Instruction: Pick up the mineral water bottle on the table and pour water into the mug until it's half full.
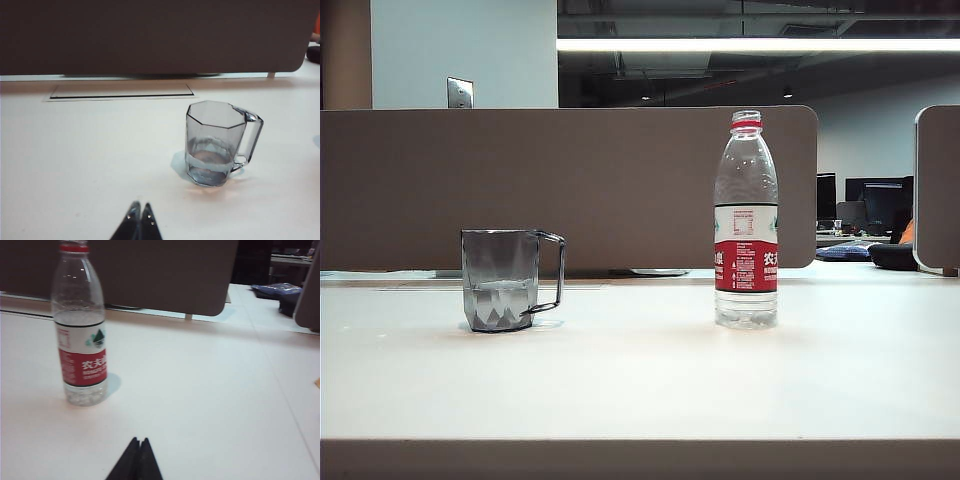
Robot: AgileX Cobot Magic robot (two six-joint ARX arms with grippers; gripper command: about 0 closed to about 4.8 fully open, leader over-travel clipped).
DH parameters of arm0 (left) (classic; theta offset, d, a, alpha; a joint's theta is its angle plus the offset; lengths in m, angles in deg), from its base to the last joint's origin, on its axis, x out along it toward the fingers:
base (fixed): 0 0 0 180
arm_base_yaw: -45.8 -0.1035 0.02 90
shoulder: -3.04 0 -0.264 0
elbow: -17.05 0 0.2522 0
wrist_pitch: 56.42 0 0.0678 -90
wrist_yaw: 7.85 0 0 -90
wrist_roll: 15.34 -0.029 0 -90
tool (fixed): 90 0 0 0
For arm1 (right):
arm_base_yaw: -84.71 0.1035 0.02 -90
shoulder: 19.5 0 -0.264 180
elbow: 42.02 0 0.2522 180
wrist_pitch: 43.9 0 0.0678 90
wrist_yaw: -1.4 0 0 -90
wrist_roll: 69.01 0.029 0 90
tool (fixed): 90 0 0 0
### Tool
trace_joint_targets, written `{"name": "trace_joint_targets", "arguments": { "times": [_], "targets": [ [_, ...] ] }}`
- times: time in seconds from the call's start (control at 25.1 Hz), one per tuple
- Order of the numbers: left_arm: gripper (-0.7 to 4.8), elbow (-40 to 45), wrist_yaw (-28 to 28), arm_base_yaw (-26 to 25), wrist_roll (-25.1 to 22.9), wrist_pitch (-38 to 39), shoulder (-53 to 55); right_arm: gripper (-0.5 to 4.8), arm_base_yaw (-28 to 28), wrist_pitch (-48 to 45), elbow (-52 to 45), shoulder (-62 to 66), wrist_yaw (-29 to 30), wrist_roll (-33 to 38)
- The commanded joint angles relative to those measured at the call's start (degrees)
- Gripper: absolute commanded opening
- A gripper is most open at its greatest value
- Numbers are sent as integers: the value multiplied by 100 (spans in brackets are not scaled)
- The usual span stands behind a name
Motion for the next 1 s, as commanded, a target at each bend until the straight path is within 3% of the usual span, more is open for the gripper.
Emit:
{"name": "trace_joint_targets", "arguments": {
  "times": [0.04, 0.24, 1.0],
  "targets": [
    [-5, -20, 260, -214, 11, -109, 0, -5, -374, -177, -31, 0, 214, 7],
    [-5, -20, 136, -269, -17, -114, -9, 1, -710, -138, -31, -2, 229, 308],
    [-5, -20, 155, -271, -33, -109, -9, 0, -723, -92, -31, -2, 210, 306]
  ]
}}
